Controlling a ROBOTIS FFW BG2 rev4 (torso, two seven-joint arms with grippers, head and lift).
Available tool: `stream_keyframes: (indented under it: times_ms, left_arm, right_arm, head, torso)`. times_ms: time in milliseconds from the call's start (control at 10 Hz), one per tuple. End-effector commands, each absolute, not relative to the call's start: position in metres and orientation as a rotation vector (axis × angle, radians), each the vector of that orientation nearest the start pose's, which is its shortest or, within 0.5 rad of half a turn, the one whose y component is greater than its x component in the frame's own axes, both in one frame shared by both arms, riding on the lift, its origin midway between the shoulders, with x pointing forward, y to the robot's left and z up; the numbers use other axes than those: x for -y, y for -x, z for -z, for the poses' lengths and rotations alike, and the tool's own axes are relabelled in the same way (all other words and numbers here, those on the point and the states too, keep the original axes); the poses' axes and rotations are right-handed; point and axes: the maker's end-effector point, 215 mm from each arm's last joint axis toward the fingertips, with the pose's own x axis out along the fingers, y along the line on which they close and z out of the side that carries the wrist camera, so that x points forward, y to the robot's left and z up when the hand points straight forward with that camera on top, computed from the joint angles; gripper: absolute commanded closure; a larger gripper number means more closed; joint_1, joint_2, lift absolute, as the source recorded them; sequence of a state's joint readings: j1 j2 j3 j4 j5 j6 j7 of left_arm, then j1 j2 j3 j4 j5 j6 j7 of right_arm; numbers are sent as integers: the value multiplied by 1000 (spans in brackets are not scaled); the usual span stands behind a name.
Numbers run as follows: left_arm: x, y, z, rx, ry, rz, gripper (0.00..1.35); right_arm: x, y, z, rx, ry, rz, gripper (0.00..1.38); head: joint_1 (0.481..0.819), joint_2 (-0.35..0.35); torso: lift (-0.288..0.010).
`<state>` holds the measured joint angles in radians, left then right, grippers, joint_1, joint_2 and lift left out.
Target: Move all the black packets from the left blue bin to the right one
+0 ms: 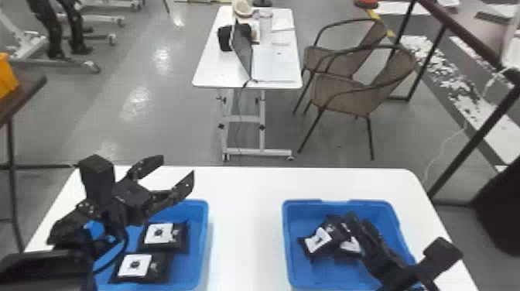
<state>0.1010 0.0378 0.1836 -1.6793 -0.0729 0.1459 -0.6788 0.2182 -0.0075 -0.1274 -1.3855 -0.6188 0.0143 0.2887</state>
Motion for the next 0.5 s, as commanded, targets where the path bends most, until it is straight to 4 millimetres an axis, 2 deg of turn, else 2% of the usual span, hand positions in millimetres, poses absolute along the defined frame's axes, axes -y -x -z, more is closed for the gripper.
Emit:
stream_keyframes:
  times_ms: [0, 100, 200, 400]
  left_arm:
    - [-222, -525, 397, -180, -22, 447, 309]
    - [-231, -518, 408, -206, -8, 425, 312]
    - [-236, -514, 419, -249, -45, 433, 312]
    - [-242, -508, 443, -361, -125, 483, 312]
  right_arm:
    - [279, -480, 486, -192, -532, 9, 78]
    - [293, -483, 460, -127, -511, 23, 108]
    - [300, -485, 440, -83, -521, 25, 114]
    - [298, -489, 410, -22, -552, -2, 116]
  head:
    - [695, -40]
    - [695, -52]
    - [695, -63]
    - [695, -71]
  torso:
    - [0]
    - [0]
    - [0]
    - [0]
